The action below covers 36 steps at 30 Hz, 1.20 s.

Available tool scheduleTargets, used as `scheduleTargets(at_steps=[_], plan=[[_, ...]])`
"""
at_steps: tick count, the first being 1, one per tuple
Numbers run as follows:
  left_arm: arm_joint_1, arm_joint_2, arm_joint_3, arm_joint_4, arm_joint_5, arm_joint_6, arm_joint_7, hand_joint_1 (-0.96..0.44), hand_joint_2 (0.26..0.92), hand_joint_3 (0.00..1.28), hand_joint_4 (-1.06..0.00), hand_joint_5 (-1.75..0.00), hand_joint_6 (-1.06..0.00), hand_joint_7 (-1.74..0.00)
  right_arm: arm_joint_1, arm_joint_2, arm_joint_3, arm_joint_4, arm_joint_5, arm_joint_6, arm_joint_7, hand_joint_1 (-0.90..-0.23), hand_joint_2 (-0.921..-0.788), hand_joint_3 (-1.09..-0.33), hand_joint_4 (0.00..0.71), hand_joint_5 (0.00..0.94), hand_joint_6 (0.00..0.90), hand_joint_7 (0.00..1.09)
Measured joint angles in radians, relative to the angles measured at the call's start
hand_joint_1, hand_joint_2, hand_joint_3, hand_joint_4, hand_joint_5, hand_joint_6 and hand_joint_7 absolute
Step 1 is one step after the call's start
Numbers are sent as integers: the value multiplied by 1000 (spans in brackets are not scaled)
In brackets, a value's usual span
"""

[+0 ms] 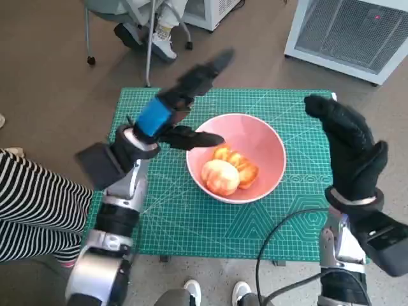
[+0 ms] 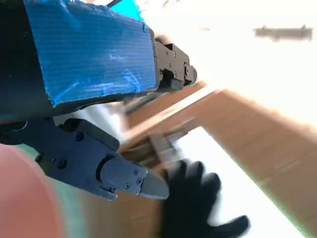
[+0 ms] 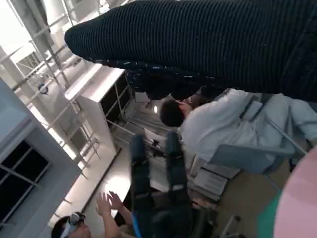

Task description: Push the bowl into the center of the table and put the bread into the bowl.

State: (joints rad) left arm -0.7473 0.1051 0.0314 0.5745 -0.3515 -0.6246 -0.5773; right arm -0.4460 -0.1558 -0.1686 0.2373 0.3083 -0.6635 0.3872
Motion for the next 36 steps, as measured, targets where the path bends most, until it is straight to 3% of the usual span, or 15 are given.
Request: scheduleTargets(at_steps=[7, 12, 20, 22, 25, 36], plan=[[46, -73, 37, -14, -58, -6, -15, -653, 921, 440, -38, -3, -165, -51, -57, -2, -6, 4, -19, 22, -32, -672, -921, -679, 132, 8, 20, 479], [64, -77, 56, -18, -71, -4, -41, -670, 921, 449, -25, -1, -152, -58, -89, -3, -10, 22, -36, 33, -45, -665, -921, -685, 138, 9, 30, 477], [73, -73, 76, -46, -83, 3, -63, -672, 921, 445, -24, -2, -146, -76, -99, -8, -15, 46, -37, 45, -48, -660, -921, -702, 139, 7, 35, 469], [73, -72, 78, -49, -83, 4, -68, -670, 921, 440, -26, -2, -62, -252, -102, -8, -15, 51, -37, 45, -48, -662, -921, -703, 140, 7, 36, 467], [77, -73, 79, -50, -83, 6, -76, -665, 921, 436, -26, -1, -15, -351, -109, -8, -15, 54, -37, 47, -48, -664, -921, -706, 140, 7, 38, 464], [91, -77, 92, -50, -80, -30, -86, -629, 921, 430, -9, 0, 1, -356, -113, -8, -9, 52, -39, 60, -52, -663, -921, -720, 142, 5, 42, 455]])
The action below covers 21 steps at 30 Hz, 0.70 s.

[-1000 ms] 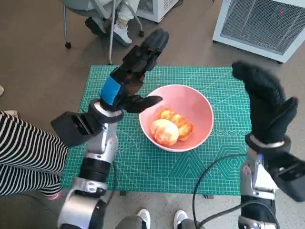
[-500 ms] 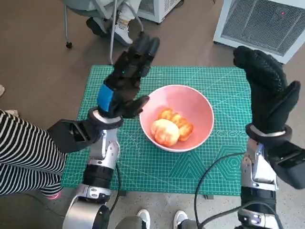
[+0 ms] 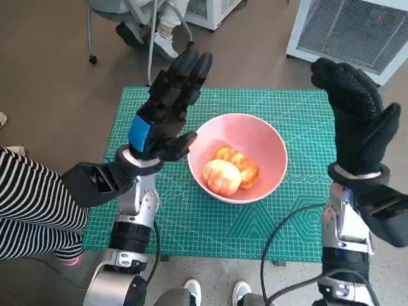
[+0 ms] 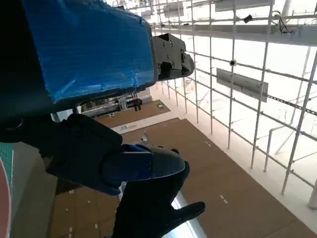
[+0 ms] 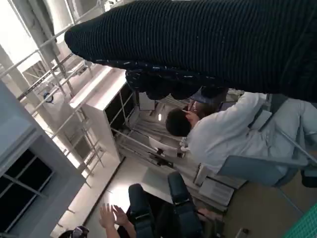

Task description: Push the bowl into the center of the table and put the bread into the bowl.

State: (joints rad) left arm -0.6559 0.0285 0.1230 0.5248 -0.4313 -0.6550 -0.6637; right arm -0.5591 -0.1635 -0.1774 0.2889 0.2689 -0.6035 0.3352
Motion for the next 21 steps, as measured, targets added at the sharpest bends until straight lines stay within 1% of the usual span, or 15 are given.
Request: scheduleTargets(at_steps=[7, 21], plan=[[0, -4, 13, 15, -1, -26, -4, -604, 921, 427, -11, -2, 1, -344, -3, 0, 2, -7, -1, 10, -2, -659, -921, -722, 142, 4, 51, 454], [-2, -10, 44, 51, -13, -31, -21, -585, 921, 410, -23, -7, 1, -342, -12, 0, 6, -5, -1, 11, -2, -662, -921, -721, 144, 4, 71, 450]])
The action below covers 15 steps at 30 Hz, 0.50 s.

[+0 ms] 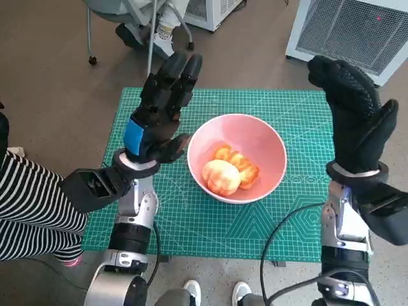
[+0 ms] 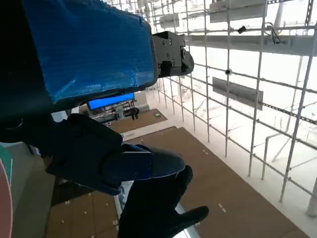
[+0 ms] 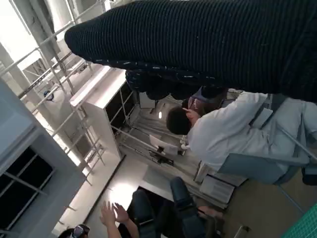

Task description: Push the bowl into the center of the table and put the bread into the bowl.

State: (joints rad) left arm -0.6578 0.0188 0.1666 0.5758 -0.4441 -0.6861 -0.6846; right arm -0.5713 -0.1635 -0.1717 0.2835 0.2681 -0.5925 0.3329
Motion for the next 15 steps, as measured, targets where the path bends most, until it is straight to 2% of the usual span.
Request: scheduleTargets(at_steps=[15], plan=[[-3, -3, 11, 1, 0, 0, 0, -580, 921, 393, -30, -7, 1, -375, -6, 0, 3, 0, 2, 8, 1, -667, -921, -719, 144, 2, 78, 439]])
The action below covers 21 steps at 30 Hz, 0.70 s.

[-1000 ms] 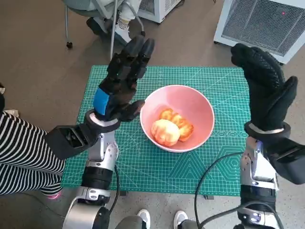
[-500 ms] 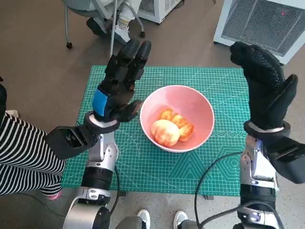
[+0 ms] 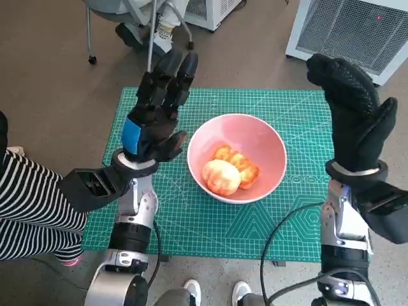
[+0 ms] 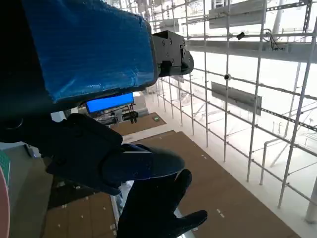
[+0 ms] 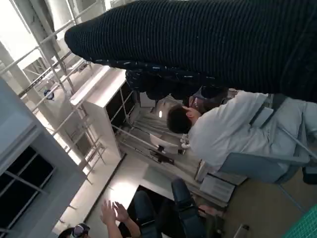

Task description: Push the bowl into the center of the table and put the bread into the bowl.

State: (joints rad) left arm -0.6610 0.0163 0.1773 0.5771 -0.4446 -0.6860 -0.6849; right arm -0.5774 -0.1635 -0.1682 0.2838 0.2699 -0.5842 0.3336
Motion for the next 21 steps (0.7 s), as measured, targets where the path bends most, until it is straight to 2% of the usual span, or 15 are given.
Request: scheduleTargets(at_steps=[21], plan=[[-4, 13, 26, 13, 0, -3, -10, -571, 921, 378, -42, -9, -2, -358, -8, 7, 16, 7, 2, 10, 6, -683, -921, -712, 158, 6, 83, 418]])
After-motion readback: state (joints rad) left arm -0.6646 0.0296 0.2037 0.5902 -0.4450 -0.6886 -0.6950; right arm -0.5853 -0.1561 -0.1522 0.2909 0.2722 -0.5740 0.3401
